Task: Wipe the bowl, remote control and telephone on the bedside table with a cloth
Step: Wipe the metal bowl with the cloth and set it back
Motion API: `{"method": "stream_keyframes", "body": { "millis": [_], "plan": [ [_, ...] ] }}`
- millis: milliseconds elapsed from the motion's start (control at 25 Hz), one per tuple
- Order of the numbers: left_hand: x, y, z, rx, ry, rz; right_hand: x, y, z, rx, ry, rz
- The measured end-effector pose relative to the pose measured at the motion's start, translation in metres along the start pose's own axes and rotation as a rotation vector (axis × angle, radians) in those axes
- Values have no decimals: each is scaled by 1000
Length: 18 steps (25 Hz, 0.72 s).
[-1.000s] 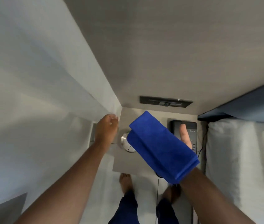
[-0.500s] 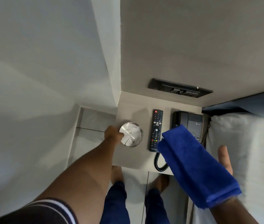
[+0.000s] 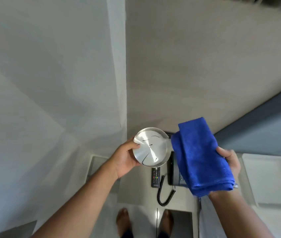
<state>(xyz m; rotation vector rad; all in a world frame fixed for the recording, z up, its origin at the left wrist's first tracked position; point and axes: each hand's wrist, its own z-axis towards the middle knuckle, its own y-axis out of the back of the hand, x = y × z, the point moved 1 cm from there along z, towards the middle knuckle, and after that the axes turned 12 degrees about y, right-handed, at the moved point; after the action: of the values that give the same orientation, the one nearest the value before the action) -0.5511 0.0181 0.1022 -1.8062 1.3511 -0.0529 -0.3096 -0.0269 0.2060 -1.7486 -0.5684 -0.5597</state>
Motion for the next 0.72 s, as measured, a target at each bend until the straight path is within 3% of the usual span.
{"method": "stream_keyframes", "body": {
  "millis": [80, 120, 240, 320, 440, 600, 720],
  "plan": [
    [-23, -46, -29, 135, -129, -73, 30, -43, -1, 197, 137, -225],
    [-33, -68, -40, 195, -180, -94, 47, -70, -2, 359, 245, -464],
    [-54, -134, -65, 356, -275, -103, 65, -122, -4, 854, 632, -1525],
    [-65, -165, -78, 468, -236, -127, 73, -142, -17, 982, 856, -2023],
    [-75, -193, -98, 612, -215, -134, 91, -159, -35, 1069, 958, -2131],
    [-84, -210, -115, 524, -356, -64, 113, -183, -41, 1264, 1120, -2214],
    [-92, -230, -129, 492, -438, -49, 125, -204, -44, 1242, 1178, -2461]
  ]
}}
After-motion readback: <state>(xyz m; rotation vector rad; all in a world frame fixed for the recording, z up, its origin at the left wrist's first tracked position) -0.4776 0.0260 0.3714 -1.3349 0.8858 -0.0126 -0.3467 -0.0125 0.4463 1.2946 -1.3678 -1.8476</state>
